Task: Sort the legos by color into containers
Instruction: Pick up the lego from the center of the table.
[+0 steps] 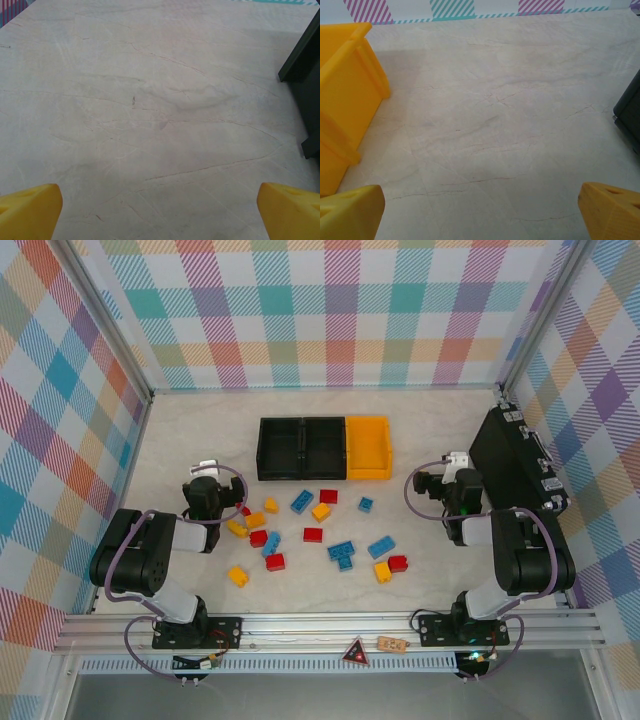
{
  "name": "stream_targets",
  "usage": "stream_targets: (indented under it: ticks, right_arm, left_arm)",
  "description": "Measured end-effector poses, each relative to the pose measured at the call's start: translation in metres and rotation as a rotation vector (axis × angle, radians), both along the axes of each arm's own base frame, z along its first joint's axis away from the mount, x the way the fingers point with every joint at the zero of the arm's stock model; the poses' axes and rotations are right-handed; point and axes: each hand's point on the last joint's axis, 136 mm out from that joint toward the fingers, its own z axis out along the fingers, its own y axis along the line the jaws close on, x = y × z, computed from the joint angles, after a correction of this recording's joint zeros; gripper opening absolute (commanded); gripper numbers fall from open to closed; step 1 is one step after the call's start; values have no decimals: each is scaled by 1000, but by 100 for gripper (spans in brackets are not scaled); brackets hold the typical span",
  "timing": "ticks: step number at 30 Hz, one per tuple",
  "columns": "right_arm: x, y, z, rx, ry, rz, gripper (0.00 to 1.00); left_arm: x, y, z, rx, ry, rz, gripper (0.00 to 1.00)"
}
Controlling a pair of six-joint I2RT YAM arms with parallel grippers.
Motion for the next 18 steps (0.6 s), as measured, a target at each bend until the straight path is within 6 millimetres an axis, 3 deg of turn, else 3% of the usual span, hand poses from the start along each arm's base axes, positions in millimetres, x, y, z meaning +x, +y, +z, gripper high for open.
stream_targets:
  ticks: [4,11,18]
  right_arm:
    - [-3,0,10,-1,19,1,99]
    - [-6,3,71,47,-57,1,99]
    - [-17,4,124,334,5,-106,99]
  left_arm:
    - [3,2,8,7,21,12,100]
    - [16,3,78,-17,-79,34,100]
    - [7,5,127,-269,-104,150,99]
